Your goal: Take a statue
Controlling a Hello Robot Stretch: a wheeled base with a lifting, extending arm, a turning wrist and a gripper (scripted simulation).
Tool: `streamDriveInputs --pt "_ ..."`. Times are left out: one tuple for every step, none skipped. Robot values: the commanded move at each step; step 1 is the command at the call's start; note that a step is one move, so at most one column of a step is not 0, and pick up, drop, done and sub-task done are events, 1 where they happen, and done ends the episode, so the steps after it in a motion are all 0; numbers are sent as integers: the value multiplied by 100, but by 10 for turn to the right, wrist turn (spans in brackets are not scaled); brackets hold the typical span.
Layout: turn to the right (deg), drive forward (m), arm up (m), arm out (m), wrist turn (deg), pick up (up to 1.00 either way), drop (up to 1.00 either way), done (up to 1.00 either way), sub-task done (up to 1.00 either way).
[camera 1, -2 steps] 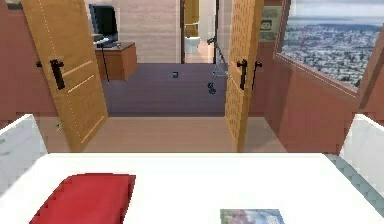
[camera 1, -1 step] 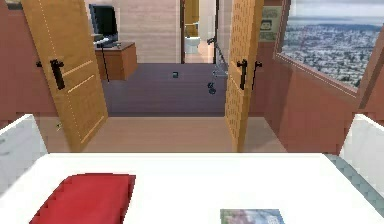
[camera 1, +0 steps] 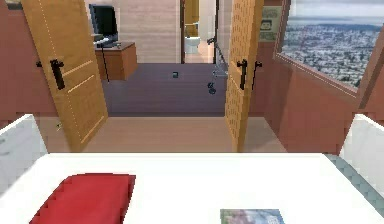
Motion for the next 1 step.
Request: streamDriveInputs --pt "0 0 0 0 0 0 0 100 0"
